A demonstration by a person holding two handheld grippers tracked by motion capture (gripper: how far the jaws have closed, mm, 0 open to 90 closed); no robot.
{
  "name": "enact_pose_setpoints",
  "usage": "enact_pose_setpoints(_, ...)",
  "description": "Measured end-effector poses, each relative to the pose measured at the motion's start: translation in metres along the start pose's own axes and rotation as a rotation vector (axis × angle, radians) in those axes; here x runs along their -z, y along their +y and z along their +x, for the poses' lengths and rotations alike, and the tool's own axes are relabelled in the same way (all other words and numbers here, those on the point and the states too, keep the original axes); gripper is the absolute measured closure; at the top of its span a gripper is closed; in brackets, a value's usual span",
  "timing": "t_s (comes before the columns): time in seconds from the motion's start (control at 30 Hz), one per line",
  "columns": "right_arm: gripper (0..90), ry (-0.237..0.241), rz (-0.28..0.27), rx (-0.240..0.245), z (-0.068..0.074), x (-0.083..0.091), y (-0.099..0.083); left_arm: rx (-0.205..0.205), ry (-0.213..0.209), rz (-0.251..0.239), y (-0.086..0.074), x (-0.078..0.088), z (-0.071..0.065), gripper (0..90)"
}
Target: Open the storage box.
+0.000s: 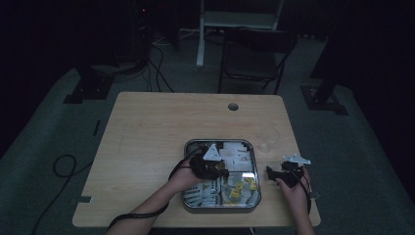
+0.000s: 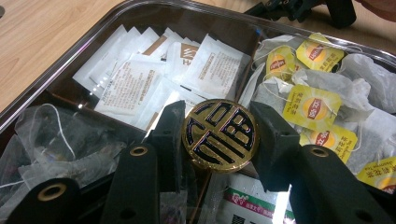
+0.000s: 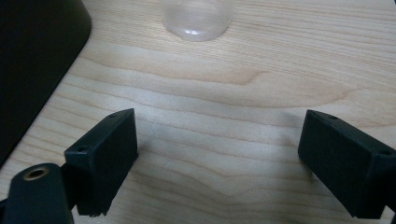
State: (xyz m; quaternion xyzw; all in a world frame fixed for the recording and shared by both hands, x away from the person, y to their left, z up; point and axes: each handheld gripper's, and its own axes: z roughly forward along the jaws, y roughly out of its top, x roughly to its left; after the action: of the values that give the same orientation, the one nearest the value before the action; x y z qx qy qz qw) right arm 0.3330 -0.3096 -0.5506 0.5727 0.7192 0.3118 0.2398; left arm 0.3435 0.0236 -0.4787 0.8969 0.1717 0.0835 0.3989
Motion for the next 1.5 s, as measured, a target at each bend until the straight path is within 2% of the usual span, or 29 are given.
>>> enact_pose_setpoints(0.3,11.5,-0.003,-0.001,0.000,-0.002,-0.002,0.002,-0.010,0.011,-0.007,0.000,0.001,-0.002,59.6)
enact_pose_setpoints(0.5,11.6,-0.003,-0.001,0.000,-0.002,-0.002,0.002,-0.025,0.010,0.006,0.007,0.005,-0.004,59.8)
enact_pose_setpoints(0.6,11.7,-0.003,-0.001,0.000,-0.002,-0.002,0.002,-0.015,-0.009,-0.005,0.014,0.012,-0.004,59.7)
enact_pose_setpoints(0.73,11.7,-0.003,-0.001,-0.001,-0.002,-0.002,0.002,-0.029,-0.007,-0.012,0.021,0.019,-0.003,59.7)
enact_pose_setpoints(0.77,11.7,-0.003,-0.001,-0.001,-0.002,-0.002,0.002,-0.034,0.000,-0.012,0.022,0.021,-0.002,59.7)
enact_pose_setpoints(0.87,11.7,-0.003,-0.001,-0.001,-0.002,-0.002,0.002,-0.017,0.016,-0.031,0.023,0.027,0.001,59.8)
enact_pose_setpoints(1.23,11.7,-0.003,-0.002,0.001,-0.002,-0.002,0.002,0.010,0.088,-0.034,0.020,0.050,0.019,59.7)
enact_pose_setpoints(1.4,11.7,-0.003,-0.002,0.000,-0.002,-0.002,0.002,0.031,0.108,-0.039,0.016,0.062,0.027,59.7)
enact_pose_setpoints(1.5,11.7,-0.003,-0.002,0.000,-0.002,-0.002,0.002,0.032,0.111,-0.038,0.016,0.063,0.028,59.7)
